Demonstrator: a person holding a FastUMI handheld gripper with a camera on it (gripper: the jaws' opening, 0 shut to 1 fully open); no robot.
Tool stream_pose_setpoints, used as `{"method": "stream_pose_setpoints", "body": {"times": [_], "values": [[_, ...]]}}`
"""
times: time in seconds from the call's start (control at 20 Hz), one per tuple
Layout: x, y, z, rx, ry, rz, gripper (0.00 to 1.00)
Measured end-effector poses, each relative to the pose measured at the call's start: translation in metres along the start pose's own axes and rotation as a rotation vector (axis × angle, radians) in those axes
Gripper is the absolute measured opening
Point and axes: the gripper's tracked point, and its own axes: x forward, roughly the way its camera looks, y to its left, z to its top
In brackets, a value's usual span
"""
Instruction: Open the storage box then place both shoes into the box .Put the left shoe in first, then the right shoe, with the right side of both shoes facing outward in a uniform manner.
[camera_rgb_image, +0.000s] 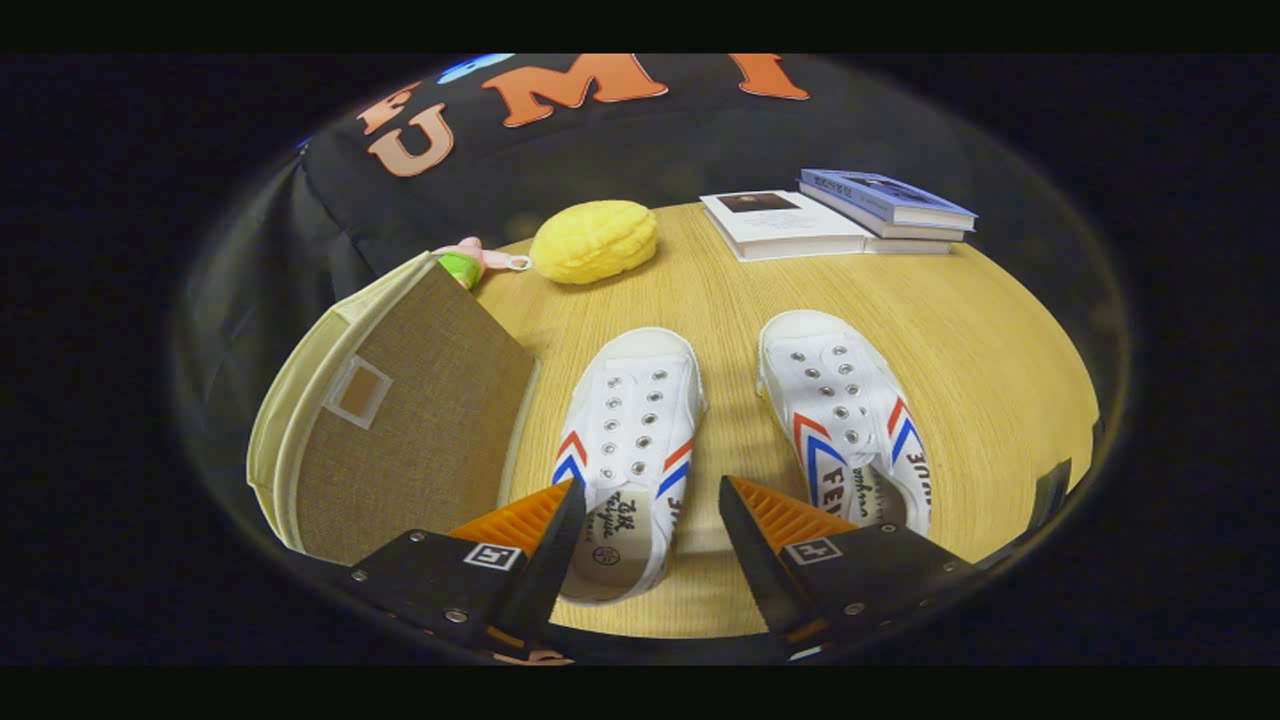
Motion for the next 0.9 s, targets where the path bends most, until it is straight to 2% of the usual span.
{"method": "stream_pose_setpoints", "body": {"times": [0.1, 0.2, 0.3, 0.35, 0.4, 0.6, 0.7, 0.9], "values": [[0.008, -0.004, 0.003, -0.011, -0.007, -0.029, 0.73], [0.016, 0.000, 0.000, -0.018, 0.007, -0.021, 0.64], [0.019, 0.010, 0.000, -0.006, 0.007, 0.012, 0.51], [0.020, 0.010, 0.000, -0.006, 0.000, 0.012, 0.38], [0.018, 0.006, 0.001, -0.012, -0.006, 0.004, 0.35], [0.014, 0.005, 0.003, 0.085, -0.002, 0.051, 0.10], [0.011, 0.009, 0.007, 0.112, -0.004, 0.073, 0.06], [-0.012, 0.022, 0.034, 0.139, -0.082, 0.115, 0.06]]}}
